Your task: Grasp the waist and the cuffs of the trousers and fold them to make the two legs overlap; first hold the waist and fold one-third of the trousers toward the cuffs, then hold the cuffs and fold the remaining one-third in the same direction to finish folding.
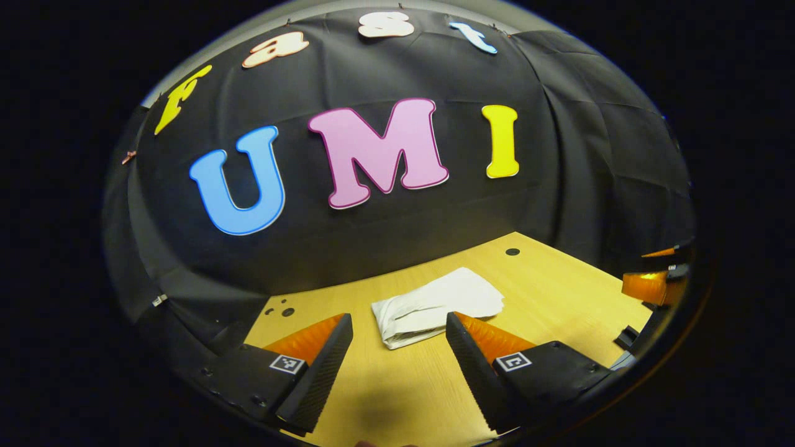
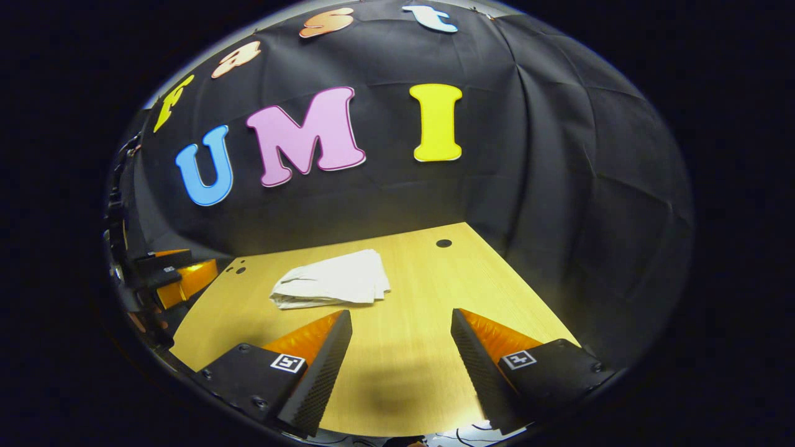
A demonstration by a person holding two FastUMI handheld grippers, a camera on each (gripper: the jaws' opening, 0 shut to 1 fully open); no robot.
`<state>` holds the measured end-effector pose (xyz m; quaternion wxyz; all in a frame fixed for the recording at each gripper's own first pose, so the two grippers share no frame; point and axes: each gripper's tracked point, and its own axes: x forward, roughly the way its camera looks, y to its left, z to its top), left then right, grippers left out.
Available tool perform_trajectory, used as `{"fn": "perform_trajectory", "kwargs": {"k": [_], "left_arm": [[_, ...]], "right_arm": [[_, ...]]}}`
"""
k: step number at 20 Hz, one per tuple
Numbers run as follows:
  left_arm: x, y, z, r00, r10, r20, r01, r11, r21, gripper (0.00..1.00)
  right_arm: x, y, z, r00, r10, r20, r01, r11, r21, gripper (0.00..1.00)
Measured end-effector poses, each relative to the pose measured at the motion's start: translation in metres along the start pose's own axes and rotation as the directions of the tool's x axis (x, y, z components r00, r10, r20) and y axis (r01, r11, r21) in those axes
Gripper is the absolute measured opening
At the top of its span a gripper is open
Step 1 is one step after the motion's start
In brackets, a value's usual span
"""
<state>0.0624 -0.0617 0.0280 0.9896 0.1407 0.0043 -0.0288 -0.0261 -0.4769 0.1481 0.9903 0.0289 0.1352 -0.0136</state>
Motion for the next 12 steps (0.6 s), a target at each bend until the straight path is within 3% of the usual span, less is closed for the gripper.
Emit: {"fn": "perform_trajectory", "kwargs": {"k": [5,9,12], "left_arm": [[-0.091,0.008,-0.023,0.997,0.054,0.05,-0.049,0.994,-0.095,0.95],[-0.141,0.02,-0.049,0.994,0.105,0.04,-0.096,0.979,-0.18,0.96],[-0.158,0.019,-0.064,0.997,0.08,0.003,-0.077,0.971,-0.225,0.96]], "right_arm": [[-0.054,0.044,-0.007,0.996,0.051,0.072,-0.042,0.991,-0.124,0.98],[-0.082,0.08,-0.035,0.994,0.096,0.058,-0.088,0.988,-0.131,0.98],[-0.096,0.093,-0.048,0.992,0.122,0.034,-0.116,0.982,-0.148,0.99]]}}
